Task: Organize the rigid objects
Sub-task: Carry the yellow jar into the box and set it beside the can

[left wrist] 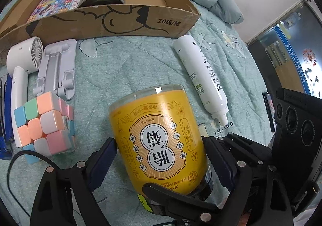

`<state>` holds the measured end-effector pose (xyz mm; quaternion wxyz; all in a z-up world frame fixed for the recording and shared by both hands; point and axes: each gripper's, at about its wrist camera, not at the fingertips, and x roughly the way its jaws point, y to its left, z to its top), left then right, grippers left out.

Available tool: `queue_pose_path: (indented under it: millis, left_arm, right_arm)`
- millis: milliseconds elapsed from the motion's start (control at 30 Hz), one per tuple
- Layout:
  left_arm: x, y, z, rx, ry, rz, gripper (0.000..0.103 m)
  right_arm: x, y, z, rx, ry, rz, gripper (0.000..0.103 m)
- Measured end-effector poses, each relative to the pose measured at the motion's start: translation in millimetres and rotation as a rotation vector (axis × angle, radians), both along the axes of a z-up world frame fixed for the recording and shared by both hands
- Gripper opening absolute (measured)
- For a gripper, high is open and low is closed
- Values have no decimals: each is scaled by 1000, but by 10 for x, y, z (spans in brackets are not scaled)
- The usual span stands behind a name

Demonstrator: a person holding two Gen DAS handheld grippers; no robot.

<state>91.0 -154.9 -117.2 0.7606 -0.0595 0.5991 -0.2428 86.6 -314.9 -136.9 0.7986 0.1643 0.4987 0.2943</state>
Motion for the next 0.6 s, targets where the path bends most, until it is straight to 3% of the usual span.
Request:
queue_pose_path:
  millis: [200,600]
  left_arm:
    - [-79,14,351,8,-115,10,85]
    - [257,153,1453,-55,-338,32,84]
  right_arm:
    - [-86,-13,227,-7,-80,-9,85]
    - [159,40,1185,-47,-297,-18,85]
